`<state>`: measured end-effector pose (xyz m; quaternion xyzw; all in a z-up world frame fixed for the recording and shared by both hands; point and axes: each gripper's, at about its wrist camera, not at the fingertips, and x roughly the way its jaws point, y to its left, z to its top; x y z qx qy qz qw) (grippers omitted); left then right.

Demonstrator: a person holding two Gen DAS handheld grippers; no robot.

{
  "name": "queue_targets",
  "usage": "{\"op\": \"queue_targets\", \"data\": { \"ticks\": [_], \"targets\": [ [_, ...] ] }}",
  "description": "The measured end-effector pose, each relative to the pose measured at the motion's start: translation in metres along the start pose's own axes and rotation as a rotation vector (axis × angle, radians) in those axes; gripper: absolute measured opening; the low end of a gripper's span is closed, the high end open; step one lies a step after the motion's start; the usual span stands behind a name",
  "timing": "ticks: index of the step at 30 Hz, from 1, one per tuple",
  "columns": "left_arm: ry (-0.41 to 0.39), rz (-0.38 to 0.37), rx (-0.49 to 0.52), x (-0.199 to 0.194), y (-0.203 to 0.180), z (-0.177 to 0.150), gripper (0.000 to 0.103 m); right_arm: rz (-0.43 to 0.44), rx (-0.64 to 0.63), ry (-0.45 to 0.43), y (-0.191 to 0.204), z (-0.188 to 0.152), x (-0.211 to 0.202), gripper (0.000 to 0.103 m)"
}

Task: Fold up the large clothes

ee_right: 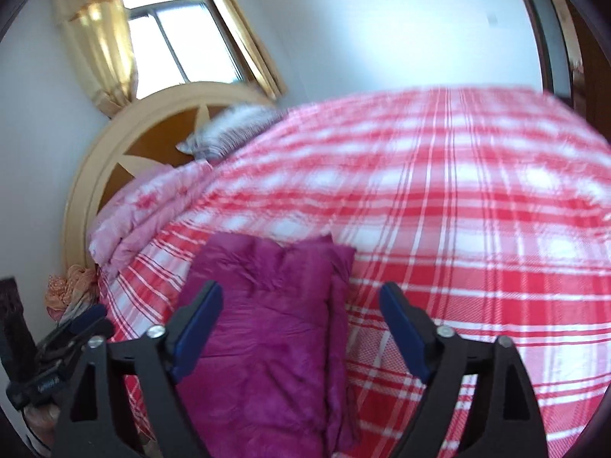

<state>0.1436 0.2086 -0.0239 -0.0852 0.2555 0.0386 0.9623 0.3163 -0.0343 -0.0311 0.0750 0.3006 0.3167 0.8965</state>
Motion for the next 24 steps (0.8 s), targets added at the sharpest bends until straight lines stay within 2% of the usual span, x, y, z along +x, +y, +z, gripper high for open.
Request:
{"op": "queue_targets", "data": {
  "ticks": [3,5,12,15,17,22,24],
  "targets": [
    [-0.027,-0.021,-0.004,-0.010,-0.001,0.005,0.081,-0.008,-0.041,-0.040,0.022,-0.001,-0.023,0.092],
    [-0.038,-0.035,-0.001,-0.014,-0.002,0.007,0.082,-0.019,-0.068,-0.061,0.034,-0.002,-0.032,0.097],
    [-0.029,-0.028,0.012,-0.013,-0.005,0.008,0.084,-0.021,-0.083,-0.101,0.043,-0.004,-0.049,0.097],
    [-0.017,-0.012,0.019,-0.012,-0.006,0.008,0.089,-0.024,-0.098,-0.113,0.047,-0.003,-0.054,0.097],
    [-0.019,0.015,0.038,-0.012,-0.007,0.008,0.099,-0.025,-0.109,-0.124,0.051,-0.003,-0.057,0.097],
    [-0.019,0.044,0.059,-0.013,-0.011,0.008,0.102,-0.017,-0.119,-0.143,0.053,-0.006,-0.063,0.097],
    [-0.024,0.020,0.058,-0.014,-0.011,0.008,0.102,-0.017,-0.119,-0.142,0.053,-0.006,-0.063,0.097]
  ]
}}
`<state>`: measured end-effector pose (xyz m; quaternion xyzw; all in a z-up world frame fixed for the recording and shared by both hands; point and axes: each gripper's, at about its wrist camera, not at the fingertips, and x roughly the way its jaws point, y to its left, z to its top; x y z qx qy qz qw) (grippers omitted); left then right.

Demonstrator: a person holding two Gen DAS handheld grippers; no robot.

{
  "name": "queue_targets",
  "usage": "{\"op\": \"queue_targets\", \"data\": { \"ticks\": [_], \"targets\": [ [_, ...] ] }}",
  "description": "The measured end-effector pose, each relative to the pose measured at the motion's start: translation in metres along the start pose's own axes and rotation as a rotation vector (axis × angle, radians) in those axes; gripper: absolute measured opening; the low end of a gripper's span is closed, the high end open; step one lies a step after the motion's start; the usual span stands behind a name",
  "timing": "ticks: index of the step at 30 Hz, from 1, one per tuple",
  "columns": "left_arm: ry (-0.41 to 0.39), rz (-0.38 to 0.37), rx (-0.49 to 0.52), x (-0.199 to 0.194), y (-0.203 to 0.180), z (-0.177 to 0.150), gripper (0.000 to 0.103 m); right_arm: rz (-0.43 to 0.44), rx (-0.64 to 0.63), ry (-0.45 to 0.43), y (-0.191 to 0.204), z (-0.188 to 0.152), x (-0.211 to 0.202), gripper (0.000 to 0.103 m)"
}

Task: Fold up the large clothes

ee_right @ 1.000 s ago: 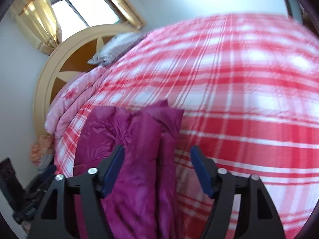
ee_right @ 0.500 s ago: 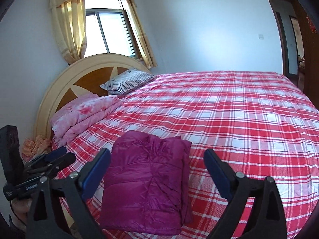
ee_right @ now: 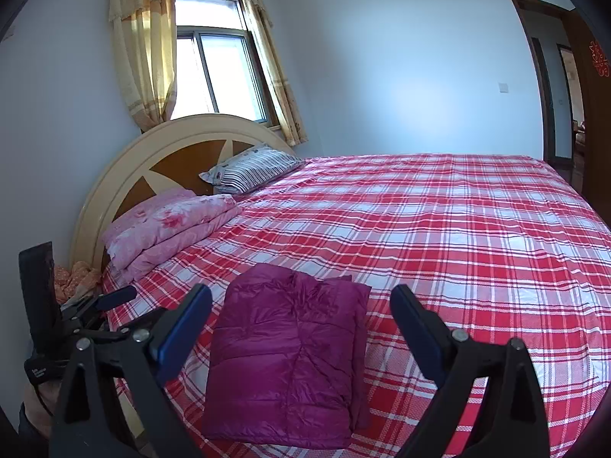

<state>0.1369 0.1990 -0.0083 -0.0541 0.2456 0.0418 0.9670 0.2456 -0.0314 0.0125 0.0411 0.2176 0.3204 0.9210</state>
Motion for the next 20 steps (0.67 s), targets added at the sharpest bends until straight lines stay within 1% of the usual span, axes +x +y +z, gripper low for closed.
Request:
{"op": "queue_targets", "data": {
  "ticks": [2,6,14,20],
  "targets": [
    [-0.008,0.025,0.000,-0.0012,-0.0005,0.0013,0.102,0.004,-0.001,0.002,0.0003,-0.0011,-0.0014,0.097],
    [-0.025,0.041,0.008,-0.0033,-0.0016,0.0018,0.102,0.006,-0.002,0.002,0.0014,-0.0019,-0.0029,0.097],
    [-0.037,0.020,0.007,-0.0047,-0.0008,-0.0017,0.102,0.016,-0.007,0.017,0.0047,-0.0055,-0.0007,0.097],
    [-0.028,0.011,0.012,-0.0012,-0.0028,-0.0031,0.102,0.015,-0.007,0.031,0.0047,-0.0091,0.0020,0.097]
  ]
}}
